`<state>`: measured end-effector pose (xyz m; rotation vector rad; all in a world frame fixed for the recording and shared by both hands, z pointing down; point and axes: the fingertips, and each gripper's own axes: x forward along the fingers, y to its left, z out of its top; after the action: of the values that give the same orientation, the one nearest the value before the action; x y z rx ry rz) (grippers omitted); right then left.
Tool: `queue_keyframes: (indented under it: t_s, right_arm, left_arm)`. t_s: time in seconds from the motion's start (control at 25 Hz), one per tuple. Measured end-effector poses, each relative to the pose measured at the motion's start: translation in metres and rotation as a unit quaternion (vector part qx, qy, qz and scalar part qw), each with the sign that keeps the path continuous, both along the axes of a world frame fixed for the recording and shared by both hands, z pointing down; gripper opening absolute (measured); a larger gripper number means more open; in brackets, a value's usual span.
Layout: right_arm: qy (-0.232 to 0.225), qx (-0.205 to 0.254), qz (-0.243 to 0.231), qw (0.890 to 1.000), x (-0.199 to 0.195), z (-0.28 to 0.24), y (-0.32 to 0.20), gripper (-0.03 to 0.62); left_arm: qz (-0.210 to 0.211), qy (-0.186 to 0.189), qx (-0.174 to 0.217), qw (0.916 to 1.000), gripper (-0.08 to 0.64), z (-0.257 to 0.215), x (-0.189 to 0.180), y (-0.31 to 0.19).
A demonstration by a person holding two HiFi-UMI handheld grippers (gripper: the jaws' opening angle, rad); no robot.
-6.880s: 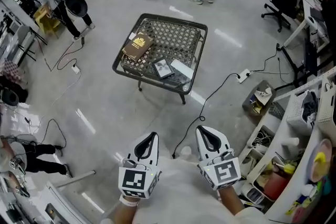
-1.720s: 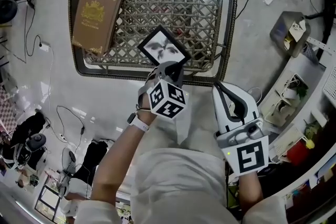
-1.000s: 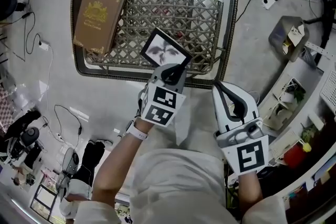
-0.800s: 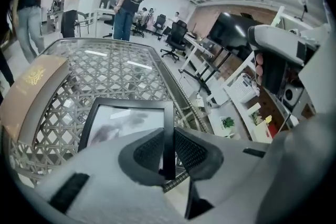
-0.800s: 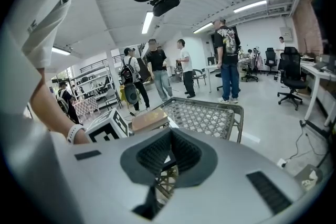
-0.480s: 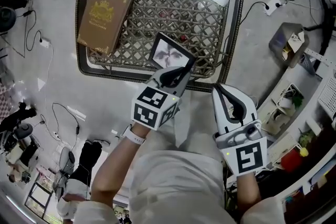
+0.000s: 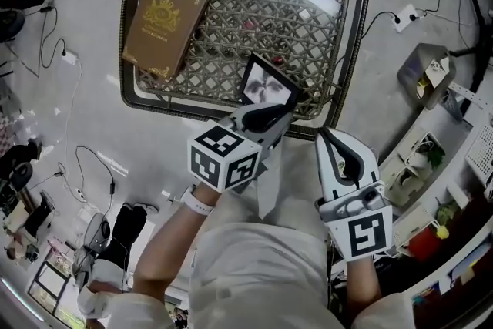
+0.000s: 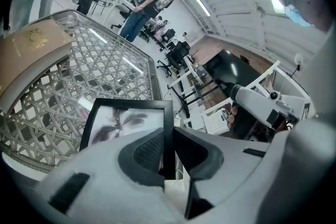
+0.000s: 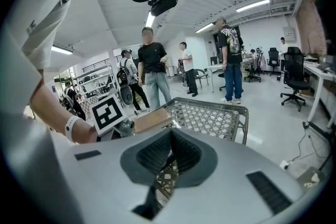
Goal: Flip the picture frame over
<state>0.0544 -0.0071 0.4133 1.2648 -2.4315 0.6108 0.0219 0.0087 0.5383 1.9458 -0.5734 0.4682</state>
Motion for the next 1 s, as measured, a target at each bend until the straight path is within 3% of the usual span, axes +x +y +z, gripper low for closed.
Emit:
queue_keyframes:
  t_s: [0.24, 0.48, 0.68, 0.88, 1.0]
  right_arm:
    - [-0.003, 0.004, -0.004, 1.000, -0.006, -0.003, -0.001, 0.018]
    - [0.000, 0.001, -0.006, 1.000, -0.006, -0.002, 0.000, 0.018]
    - [-0.002, 0.000, -0.005, 1.000, -0.008, -0.001, 0.001, 0.018]
    - [-0.004, -0.002, -0.005, 1.000, -0.009, 0.000, 0.002, 0.018]
    - [-0.004, -0.004, -0.006, 1.000, -0.009, 0.001, 0.002, 0.018]
  left_arm:
    - [-0.027, 0.063, -0.035, 0.9970, 0.075, -0.012, 0.004, -0.004]
    - [-0.047, 0.137, -0.071, 0.9869, 0.075, -0.022, 0.008, -0.008]
    - [-0.057, 0.207, -0.108, 0.9707, 0.075, -0.029, 0.014, -0.013]
    - [-0.081, 0.286, -0.150, 0.9430, 0.075, -0.033, 0.022, -0.023]
    - [-0.085, 0.317, -0.163, 0.9304, 0.075, -0.037, 0.026, -0.029]
